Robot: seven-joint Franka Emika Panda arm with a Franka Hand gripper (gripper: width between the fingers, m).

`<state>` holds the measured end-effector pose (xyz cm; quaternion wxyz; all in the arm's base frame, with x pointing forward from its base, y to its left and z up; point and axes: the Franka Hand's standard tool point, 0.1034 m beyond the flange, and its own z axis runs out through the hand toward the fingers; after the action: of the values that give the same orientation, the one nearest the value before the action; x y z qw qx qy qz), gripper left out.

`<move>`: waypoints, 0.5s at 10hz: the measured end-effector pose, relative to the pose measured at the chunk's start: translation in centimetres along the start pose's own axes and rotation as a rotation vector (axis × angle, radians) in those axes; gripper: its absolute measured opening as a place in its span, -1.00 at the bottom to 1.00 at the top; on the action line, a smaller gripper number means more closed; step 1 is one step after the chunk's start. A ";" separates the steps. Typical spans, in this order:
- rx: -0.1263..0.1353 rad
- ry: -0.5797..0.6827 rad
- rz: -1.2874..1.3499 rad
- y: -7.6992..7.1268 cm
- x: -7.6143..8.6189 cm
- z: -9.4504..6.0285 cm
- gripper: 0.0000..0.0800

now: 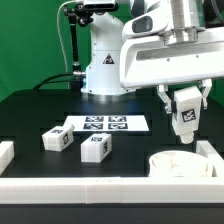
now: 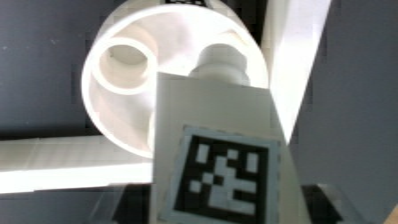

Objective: Assemble stool

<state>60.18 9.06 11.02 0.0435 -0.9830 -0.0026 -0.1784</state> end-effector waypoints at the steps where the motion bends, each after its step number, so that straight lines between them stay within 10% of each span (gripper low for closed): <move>1: -0.003 0.007 -0.040 0.4 0.6 0.2 -0.19; 5: -0.009 0.016 -0.085 1.7 1.9 0.8 -0.19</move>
Offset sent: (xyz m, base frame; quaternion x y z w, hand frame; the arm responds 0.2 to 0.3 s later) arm 0.0000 0.0000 0.0000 0.0000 0.0000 0.0000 1.0000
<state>62.32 7.45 10.82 0.0317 -0.9807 -0.0434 -0.1879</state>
